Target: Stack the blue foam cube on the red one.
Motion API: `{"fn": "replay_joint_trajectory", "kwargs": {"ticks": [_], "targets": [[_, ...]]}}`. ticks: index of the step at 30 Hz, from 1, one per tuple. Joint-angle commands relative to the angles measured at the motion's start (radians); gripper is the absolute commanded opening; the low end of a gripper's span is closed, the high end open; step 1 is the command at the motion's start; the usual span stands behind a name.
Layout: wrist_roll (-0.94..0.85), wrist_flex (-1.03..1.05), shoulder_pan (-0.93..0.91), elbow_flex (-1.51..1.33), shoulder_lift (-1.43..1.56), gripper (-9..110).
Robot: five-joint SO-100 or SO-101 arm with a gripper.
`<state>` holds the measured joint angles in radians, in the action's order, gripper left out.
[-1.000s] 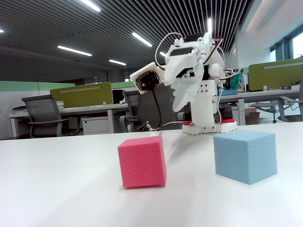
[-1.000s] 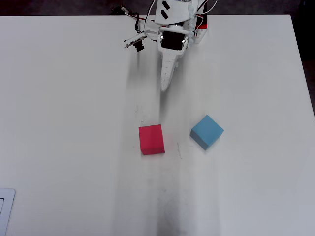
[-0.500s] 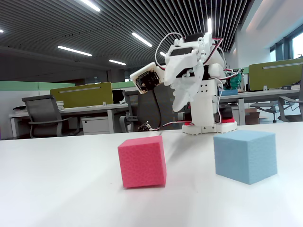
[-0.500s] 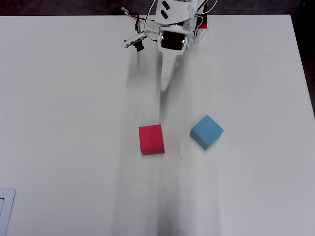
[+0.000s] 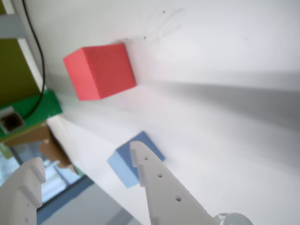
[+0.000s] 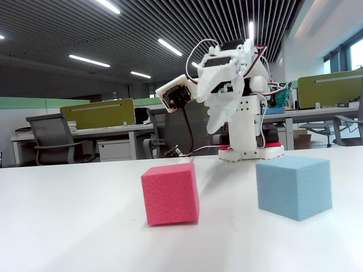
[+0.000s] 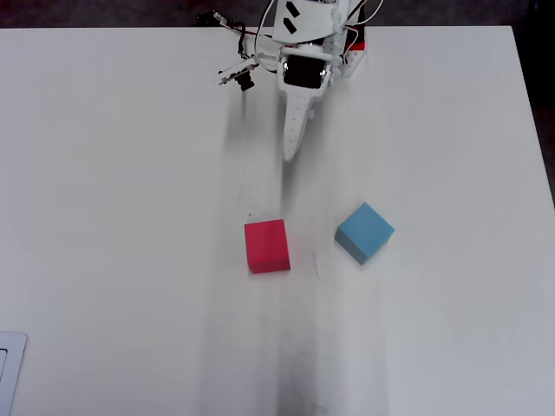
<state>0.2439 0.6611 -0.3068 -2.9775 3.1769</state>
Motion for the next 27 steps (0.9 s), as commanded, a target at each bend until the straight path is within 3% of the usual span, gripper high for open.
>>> {"fn": "replay_joint_trajectory", "kwargs": {"ticks": [1,18,27], "targets": [[0.006,-0.012,-0.005,0.006,0.008,24],[-0.051,-0.101,0.044,0.071,-0.002,26],[-0.106,-0.012,0.069,0.643,-0.661,29]]}}
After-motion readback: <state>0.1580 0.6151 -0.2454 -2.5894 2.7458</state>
